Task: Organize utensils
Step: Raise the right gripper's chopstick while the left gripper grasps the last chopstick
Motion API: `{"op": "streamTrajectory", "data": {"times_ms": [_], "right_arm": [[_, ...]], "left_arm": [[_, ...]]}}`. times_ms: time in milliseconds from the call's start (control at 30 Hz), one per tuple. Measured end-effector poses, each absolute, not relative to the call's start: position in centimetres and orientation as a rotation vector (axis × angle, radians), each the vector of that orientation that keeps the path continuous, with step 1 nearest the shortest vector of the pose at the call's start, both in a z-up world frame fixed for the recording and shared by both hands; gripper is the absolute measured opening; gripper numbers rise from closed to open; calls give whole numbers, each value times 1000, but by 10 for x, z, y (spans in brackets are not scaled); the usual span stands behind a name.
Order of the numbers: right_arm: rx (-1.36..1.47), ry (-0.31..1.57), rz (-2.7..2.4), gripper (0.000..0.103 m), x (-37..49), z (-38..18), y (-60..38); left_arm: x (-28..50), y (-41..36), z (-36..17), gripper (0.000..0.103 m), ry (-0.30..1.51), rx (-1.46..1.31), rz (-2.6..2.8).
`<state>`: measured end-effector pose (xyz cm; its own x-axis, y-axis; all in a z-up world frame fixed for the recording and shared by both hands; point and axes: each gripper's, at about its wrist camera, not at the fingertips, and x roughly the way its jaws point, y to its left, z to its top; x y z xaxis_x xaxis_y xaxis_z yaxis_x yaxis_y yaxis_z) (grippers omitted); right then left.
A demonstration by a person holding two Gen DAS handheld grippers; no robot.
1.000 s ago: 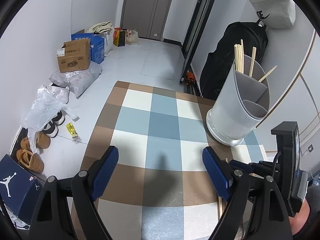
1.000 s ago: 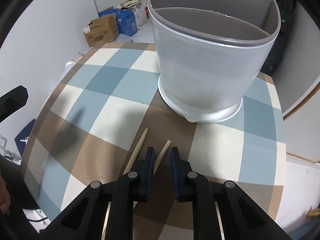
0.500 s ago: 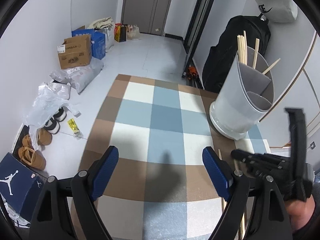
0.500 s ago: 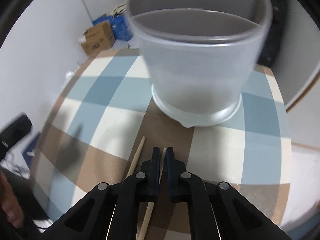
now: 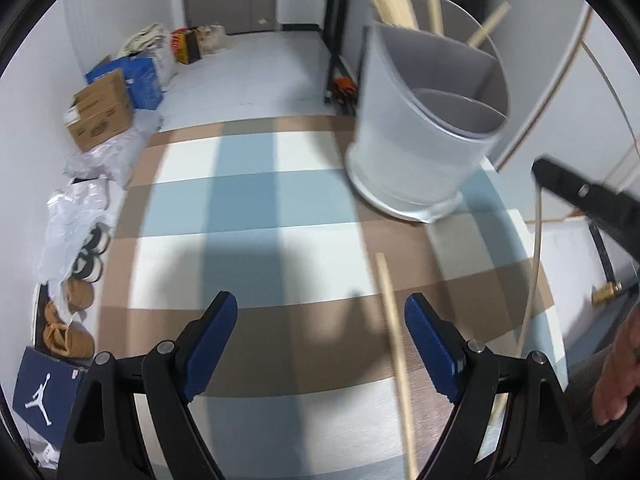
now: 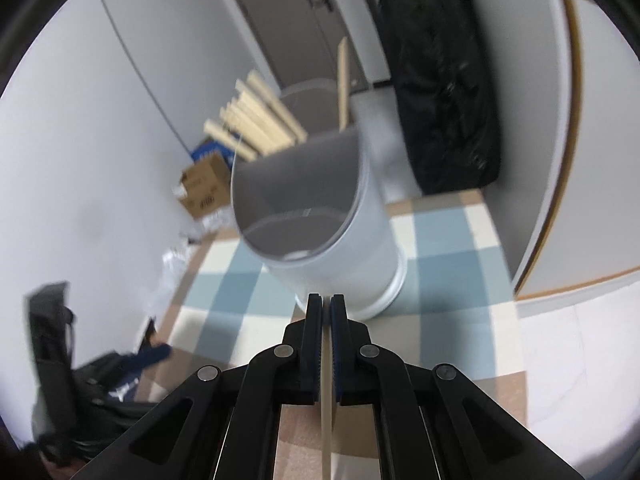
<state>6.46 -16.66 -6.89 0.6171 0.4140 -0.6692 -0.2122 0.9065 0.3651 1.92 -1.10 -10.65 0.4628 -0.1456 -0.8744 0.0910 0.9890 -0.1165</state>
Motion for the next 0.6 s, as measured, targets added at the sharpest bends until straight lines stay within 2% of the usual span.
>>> {"op": "streamTrajectory", "data": {"times_ms": [167, 200, 233, 367, 433, 467, 533, 567, 600], "right_arm": [[335, 754, 344, 3, 56, -53, -191], [344, 740, 343, 3, 56, -50, -194], [350, 722, 340, 3, 54, -48, -197], [335, 662, 332, 3, 50, -36, -204], [332, 648, 334, 3, 48, -33, -205], [335, 641, 334, 3, 48, -31, -206], [333, 636, 332, 3, 47, -29, -207], [332, 631, 329, 3, 47, -30, -208], [334, 628, 330, 3, 46, -29, -208]], "left_arm": [[34, -30, -114, 82, 1154, -80, -151], [38, -33, -118, 79, 1180, -79, -143], [40, -35, -120, 72, 1194, -84, -139], [47, -44, -131, 54, 1268, -69, -110], [47, -48, -135, 38, 1287, -49, -102], [46, -51, -135, 37, 1284, -24, -89], [44, -55, -134, 21, 1272, 0, -91], [44, -56, -133, 15, 1271, 0, -101], [43, -58, -132, 2, 1272, 2, -111]]}}
